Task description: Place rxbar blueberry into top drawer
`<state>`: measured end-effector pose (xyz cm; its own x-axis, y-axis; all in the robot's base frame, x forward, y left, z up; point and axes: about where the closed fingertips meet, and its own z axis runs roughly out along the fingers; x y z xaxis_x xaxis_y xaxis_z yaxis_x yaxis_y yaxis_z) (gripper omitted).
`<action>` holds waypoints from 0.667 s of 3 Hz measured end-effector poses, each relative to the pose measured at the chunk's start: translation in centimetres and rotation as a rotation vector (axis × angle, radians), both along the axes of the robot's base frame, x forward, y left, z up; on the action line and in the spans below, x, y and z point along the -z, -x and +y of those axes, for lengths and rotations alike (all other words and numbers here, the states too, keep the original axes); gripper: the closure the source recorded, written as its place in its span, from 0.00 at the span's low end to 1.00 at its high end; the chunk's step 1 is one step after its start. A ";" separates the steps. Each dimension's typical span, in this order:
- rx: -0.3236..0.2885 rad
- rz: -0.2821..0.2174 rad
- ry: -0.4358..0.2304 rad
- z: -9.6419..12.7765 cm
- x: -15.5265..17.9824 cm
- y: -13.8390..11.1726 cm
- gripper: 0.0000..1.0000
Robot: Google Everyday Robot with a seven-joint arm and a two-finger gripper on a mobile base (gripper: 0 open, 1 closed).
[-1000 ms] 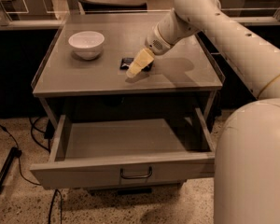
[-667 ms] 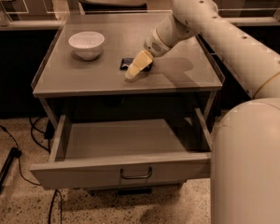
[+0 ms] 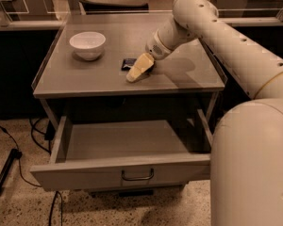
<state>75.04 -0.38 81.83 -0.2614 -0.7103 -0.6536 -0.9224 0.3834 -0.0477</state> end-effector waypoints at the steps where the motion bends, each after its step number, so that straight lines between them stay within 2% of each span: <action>1: 0.010 0.014 0.008 -0.2 0.5 0.0 0.00; 2: 0.024 0.034 0.020 -0.7 1.2 0.2 0.07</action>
Offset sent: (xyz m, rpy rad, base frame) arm -0.0030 -0.0160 -0.0121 -0.0278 0.0397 -0.0447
